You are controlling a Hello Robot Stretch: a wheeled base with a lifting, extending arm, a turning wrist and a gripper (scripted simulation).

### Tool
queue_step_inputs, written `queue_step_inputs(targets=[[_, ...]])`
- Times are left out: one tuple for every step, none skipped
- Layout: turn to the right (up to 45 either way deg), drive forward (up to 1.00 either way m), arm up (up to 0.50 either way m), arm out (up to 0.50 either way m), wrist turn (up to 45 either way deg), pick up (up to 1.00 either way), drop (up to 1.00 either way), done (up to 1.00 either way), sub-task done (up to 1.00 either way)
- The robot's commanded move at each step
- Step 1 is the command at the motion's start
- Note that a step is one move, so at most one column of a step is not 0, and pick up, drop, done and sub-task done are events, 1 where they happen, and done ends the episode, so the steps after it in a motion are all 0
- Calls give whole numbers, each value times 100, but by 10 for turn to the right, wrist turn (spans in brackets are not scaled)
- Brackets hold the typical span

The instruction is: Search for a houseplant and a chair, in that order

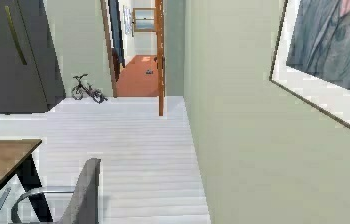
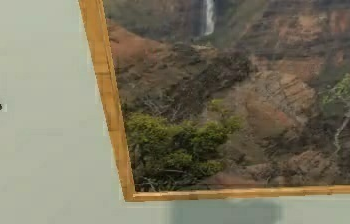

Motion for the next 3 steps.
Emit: queue_step_inputs(targets=[[0,30,0,0,0,0,0,0,0],[0,75,0,0,0,0,0,0,0],[-120,0,0,0,0,0,0,0,0]])
